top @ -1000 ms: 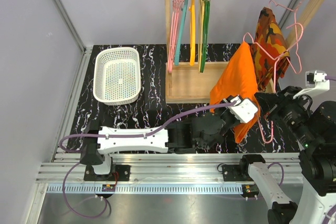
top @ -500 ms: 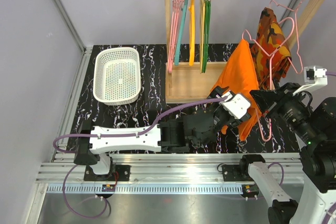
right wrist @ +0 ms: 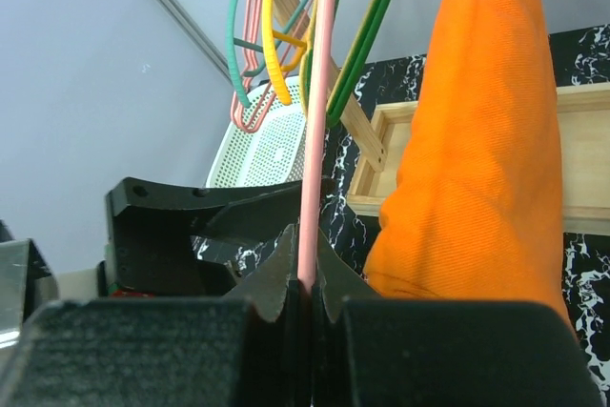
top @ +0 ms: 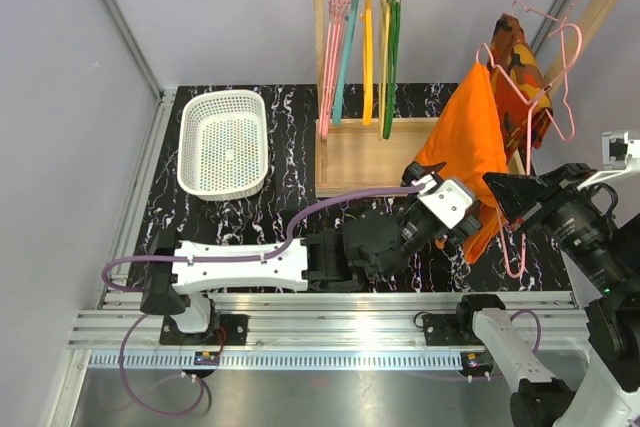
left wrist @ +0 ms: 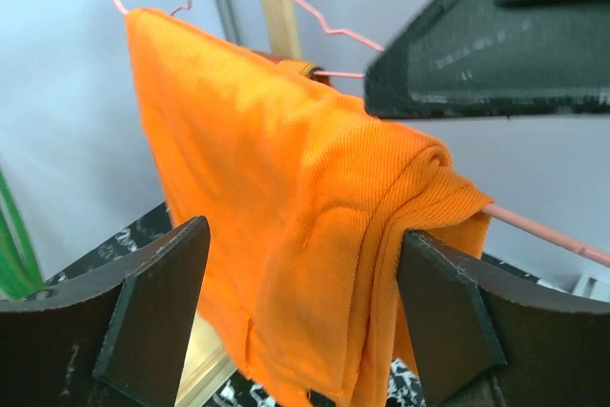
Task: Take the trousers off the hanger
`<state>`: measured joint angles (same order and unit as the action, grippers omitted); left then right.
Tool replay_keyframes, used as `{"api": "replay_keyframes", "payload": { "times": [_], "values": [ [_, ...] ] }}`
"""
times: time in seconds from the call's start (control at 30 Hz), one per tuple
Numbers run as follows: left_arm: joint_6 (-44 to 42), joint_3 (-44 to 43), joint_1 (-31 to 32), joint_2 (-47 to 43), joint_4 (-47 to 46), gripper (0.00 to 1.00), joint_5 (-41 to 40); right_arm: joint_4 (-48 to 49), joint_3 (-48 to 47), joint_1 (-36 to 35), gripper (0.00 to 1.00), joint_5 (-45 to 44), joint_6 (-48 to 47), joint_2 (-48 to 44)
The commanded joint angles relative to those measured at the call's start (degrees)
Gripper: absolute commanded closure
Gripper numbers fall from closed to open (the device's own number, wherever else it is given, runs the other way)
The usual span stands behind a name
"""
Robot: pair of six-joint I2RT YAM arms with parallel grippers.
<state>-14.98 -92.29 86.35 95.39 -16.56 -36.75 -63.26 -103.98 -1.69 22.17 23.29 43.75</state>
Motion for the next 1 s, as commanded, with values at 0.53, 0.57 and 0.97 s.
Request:
{"api": "replay_keyframes", "payload": {
  "times": [0.53, 0.57, 0.97],
  "values": [
    [-6.11, 3.26, -0.30, 0.76, -14.47, 0.31, 3.62, 8.68, -10.19, 0.11, 1.00, 5.25, -0.70, 0.46],
    [-6.28, 3.69, -0.30, 0.32, -14.64, 0.31, 3.36, 8.77, -10.01, 0.11, 1.00, 4.73, -0.87, 0.46],
    [-9.54, 7.13, -0.48, -0.04, -17.02, 0.31, -1.56, 11.40, -9.75, 0.11, 1.00, 4.10, 0.61, 0.20]
  ]
}}
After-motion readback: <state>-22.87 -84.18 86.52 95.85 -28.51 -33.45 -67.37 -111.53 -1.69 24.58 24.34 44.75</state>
